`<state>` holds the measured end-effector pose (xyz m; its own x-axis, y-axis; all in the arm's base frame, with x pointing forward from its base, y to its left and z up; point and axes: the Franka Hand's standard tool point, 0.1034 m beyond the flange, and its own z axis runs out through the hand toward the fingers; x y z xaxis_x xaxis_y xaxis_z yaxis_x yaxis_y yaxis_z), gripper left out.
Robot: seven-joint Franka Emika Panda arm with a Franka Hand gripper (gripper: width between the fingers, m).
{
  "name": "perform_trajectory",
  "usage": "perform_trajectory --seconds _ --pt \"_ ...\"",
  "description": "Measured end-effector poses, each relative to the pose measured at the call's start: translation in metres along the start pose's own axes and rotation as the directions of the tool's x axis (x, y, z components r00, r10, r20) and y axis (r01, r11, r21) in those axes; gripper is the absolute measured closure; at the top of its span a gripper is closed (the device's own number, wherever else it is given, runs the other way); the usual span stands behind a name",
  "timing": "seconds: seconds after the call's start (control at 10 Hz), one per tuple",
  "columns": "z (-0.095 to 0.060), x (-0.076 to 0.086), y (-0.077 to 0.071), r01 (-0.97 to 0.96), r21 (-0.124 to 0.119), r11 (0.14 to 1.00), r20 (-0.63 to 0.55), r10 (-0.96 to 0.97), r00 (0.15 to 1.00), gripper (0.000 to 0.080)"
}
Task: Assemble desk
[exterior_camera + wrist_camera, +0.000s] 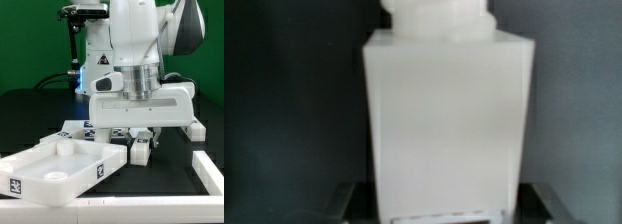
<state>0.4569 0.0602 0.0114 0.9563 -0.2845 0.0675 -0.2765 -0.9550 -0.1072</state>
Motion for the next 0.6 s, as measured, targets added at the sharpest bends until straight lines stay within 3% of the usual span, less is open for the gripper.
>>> perform_trajectory --seconds 0.1,0.3,0.4,0.6 --pt "-0.012 -0.013 -0.012 0.043 0.002 0.999 -0.010 -0.043 0.999 0.0519" --pt "-0.026 -0.048 -0.015 0.089 -0.007 0.996 -0.004 -0.089 0.996 0.0518" --pt "-0.033 -0.065 -0.025 0.127 -0.009 0.992 -0.011 -0.127 0.992 0.0518" --pt "-0.028 -0.057 -0.018 0.122 -0.017 0.992 -0.010 -0.122 0.992 0.0518"
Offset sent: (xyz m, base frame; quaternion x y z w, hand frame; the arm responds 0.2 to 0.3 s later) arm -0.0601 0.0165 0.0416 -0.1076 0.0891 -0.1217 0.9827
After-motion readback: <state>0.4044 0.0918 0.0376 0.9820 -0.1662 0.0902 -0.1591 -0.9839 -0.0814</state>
